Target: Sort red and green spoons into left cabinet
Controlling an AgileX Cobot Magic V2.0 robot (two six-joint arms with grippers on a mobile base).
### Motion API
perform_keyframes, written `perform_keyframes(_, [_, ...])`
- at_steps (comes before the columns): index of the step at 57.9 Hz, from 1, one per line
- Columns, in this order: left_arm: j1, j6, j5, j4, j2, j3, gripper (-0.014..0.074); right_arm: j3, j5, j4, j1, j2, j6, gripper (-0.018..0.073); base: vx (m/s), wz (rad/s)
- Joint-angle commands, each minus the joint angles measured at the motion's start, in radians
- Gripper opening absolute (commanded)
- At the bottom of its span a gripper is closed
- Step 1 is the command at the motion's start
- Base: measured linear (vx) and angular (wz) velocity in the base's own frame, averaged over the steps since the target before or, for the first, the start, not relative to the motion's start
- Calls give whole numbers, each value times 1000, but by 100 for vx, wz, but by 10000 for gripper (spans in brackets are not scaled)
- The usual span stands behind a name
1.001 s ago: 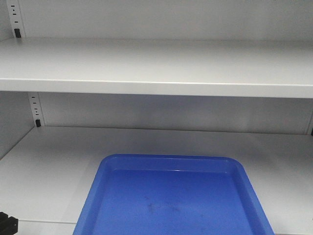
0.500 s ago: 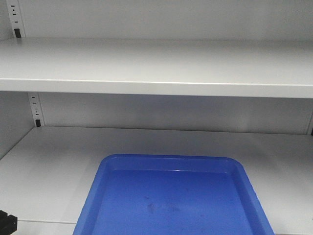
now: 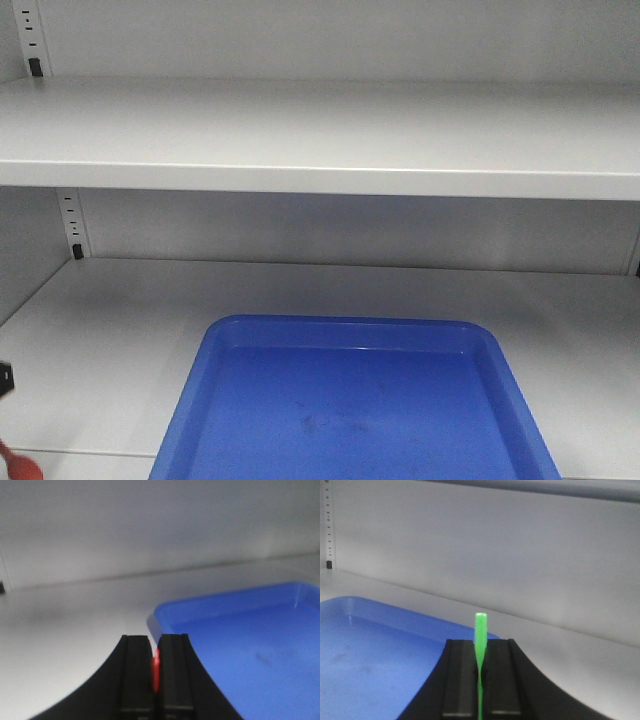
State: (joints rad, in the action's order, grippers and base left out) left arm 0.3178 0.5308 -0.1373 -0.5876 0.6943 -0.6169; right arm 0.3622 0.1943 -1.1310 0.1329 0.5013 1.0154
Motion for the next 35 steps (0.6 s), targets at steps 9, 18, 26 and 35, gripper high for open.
perform_keyframes(9, [27, -4, 79, -16, 150, -155, 3, 134, 104, 8, -2, 150, -15, -4, 0, 0])
perform_keyframes(18, [104, 39, 76, -16, 255, -266, 3, 217, 235, 8, -2, 290, -32, -4, 0, 0])
perform_keyframes(26, [203, 66, 76, -17, 360, -356, 3, 288, 359, 9, -2, 430, -32, -4, 0, 0])
perform_keyframes(35, [300, 75, 87, -16, 476, -417, 3, 354, 462, 9, -2, 559, -32, -4, 0, 0])
